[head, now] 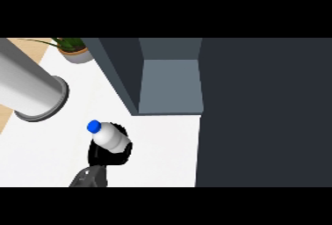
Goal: Pick up the bottled water, place it into the cabinet and close the cabinet
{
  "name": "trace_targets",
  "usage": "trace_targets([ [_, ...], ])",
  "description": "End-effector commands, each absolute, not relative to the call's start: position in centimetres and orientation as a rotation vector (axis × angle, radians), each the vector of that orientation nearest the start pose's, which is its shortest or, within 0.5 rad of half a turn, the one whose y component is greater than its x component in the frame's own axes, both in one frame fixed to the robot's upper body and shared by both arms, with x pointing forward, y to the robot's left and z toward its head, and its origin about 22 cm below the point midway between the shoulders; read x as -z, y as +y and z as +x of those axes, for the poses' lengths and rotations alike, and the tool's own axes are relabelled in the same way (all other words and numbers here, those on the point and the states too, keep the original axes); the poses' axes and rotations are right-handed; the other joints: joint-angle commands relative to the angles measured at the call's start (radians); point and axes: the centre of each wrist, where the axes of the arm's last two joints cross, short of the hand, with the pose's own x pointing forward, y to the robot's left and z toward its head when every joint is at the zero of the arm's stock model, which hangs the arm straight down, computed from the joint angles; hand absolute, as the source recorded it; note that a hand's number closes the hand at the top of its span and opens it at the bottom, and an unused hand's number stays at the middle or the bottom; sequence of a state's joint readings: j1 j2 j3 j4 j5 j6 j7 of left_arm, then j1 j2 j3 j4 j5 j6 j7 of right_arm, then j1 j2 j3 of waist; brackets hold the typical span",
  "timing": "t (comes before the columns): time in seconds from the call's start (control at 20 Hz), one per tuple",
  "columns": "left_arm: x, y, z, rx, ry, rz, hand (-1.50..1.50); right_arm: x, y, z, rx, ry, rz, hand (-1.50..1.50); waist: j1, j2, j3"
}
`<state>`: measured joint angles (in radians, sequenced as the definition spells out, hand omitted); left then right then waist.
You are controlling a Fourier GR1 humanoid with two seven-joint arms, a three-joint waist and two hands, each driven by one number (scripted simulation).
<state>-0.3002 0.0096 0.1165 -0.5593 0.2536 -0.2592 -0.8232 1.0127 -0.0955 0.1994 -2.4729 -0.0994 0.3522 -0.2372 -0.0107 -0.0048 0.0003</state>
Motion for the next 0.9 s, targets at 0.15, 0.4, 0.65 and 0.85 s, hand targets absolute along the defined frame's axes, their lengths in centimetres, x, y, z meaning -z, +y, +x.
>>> trace_targets([
  [0.15, 12.6, 17.8, 26.3, -0.262, -1.655, -0.375, 1.50, -12.9, -24.2, 2.7, -0.101, -1.820, 0.215, -1.50, -0.003, -0.002, 0.000],
  [0.4, 7.0, 14.3, 30.2, -0.212, -1.702, -0.317, 1.50, -11.5, -24.7, 3.4, -0.085, -1.810, 0.202, -1.50, -0.004, 0.001, 0.000],
  [0.65, 3.2, 11.8, 31.1, -0.110, -1.772, -0.246, 1.50, -11.7, -25.2, 3.0, -0.058, -1.818, 0.172, -1.50, 0.000, -0.001, 0.000],
  [0.85, 0.0, 8.6, 34.2, -0.088, -1.778, -0.199, 1.50, -12.8, -25.1, 2.9, -0.092, -1.844, 0.201, -1.50, -0.026, 0.005, 0.000],
])
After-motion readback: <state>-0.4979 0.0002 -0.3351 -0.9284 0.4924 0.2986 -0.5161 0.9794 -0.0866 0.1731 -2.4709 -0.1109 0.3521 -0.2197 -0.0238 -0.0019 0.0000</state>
